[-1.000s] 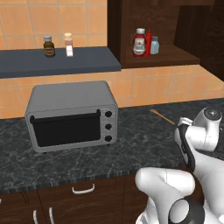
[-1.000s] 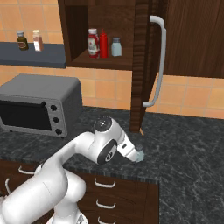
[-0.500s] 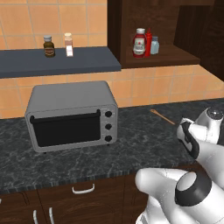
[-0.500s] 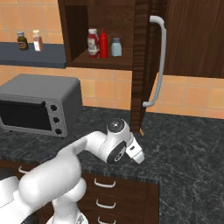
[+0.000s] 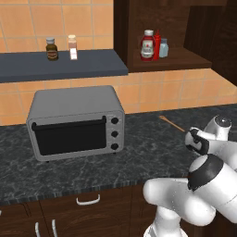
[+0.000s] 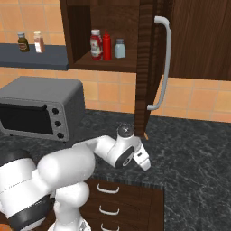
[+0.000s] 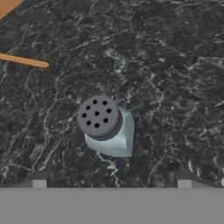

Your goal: Put the shaker and condiment bottle from the counter next to their counterparts in the cabinet.

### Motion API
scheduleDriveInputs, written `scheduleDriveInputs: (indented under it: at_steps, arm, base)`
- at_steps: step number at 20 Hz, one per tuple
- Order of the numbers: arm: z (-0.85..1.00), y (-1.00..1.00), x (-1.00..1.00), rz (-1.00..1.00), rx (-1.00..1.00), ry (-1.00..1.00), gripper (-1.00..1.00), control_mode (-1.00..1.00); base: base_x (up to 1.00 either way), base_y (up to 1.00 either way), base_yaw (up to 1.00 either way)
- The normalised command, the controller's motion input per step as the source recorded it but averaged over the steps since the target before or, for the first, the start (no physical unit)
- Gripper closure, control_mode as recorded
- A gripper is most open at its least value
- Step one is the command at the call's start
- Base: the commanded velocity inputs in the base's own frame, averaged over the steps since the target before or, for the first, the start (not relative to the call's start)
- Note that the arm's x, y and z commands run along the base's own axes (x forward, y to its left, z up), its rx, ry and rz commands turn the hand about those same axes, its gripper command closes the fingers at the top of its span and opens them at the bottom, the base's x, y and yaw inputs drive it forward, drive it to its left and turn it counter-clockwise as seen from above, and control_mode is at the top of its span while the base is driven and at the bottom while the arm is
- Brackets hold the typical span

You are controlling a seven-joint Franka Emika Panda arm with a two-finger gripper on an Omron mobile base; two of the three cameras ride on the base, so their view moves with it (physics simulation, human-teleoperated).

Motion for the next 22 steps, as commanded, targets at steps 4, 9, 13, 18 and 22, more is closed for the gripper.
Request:
scheduleDriveInputs:
  at_steps: [4,9,13,18,22]
  arm:
    - [-0.28,-0.09,0.2,-0.02,0.04,0.03,-1.0,-1.0]
    - [-0.31,-0.13,0.18,-0.01,0.05,0.02,-1.0,-1.0]
    - [-0.36,-0.08,0.16,-0.02,0.01,0.02,-1.0,-1.0]
    - [-0.34,0.0,0.23,-0.04,0.0,0.02,1.0,-1.0]
    - [-0.36,-0.05,0.27,-0.04,0.01,0.03,1.0,-1.0]
  base:
    - [0.0,0.0,0.0]
    - [0.0,0.0,0.0]
    - [0.0,0.0,0.0]
    - [0.0,0.0,0.0]
    - [0.0,0.0,0.0]
